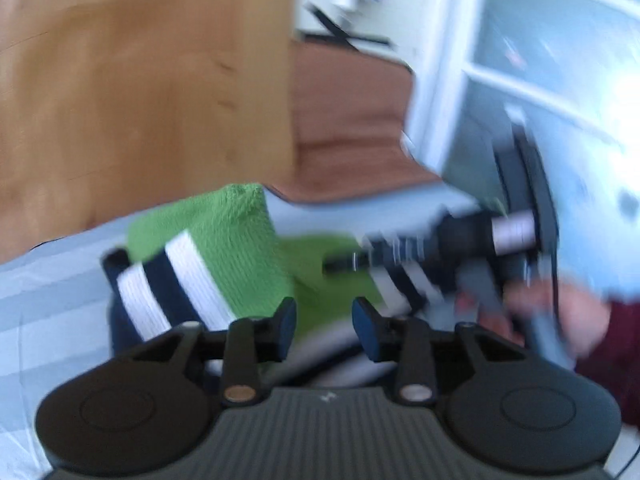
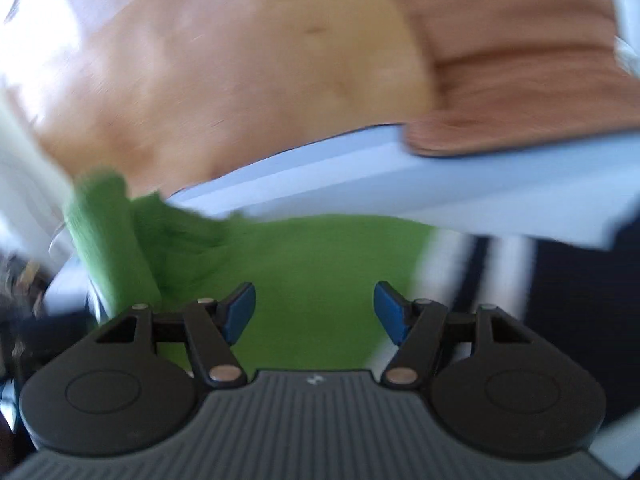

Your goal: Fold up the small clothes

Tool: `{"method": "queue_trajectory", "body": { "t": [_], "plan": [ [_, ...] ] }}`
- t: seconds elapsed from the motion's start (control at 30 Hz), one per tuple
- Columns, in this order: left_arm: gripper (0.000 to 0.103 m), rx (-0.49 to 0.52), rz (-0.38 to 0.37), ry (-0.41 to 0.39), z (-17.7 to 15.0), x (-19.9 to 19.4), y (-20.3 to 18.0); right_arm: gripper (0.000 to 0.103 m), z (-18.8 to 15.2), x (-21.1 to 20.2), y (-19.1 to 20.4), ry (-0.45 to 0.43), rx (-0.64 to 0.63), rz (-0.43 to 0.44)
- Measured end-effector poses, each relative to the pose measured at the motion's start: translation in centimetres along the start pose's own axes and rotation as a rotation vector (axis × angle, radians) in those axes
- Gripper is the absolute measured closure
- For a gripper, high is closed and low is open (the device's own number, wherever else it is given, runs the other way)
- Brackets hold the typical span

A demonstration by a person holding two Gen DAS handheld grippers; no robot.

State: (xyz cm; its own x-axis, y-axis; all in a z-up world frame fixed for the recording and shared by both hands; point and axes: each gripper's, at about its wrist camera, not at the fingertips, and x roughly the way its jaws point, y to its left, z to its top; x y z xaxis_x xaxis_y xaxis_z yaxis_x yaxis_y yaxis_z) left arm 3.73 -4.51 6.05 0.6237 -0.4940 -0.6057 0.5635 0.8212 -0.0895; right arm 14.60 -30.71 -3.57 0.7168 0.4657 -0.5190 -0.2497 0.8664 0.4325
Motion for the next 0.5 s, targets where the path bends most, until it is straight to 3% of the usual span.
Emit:
{"method": "queue_trajectory", "body": {
  "t": [0.1, 0.2, 0.3, 0.4, 0.5],
  "plan": [
    [0.070, 0.022, 0.014, -0.042, -1.9, -2.8, 0.3, 0.035, -0.3, -1.9, 0.1, -0.048, -0.028, -0.002],
    [0.068, -0.087, 0.059, -0.118, -1.5, -6.1, 3.9, 0.035, -0.3, -2.0, 0.0, -0.063, -0.046, 0.016],
    [0.065, -0.224, 0.161, -0.164, -0.8, -8.0, 8.5, 0.035, -0.3, -2.4, 0.6, -0.085, -0.037, 0.055],
    [0.049, -0.364, 0.184, -0.141, -0.3, -7.0, 13.4, 0.032, -0.5, -1.9, 2.0, -0.092, -0.021, 0.108],
    [0.048, -0.472, 0.146, -0.042, -0.1, -2.6, 16.9, 0.032, -0.8, -1.1, 3.1, -0.084, -0.043, 0.102]
  ]
}}
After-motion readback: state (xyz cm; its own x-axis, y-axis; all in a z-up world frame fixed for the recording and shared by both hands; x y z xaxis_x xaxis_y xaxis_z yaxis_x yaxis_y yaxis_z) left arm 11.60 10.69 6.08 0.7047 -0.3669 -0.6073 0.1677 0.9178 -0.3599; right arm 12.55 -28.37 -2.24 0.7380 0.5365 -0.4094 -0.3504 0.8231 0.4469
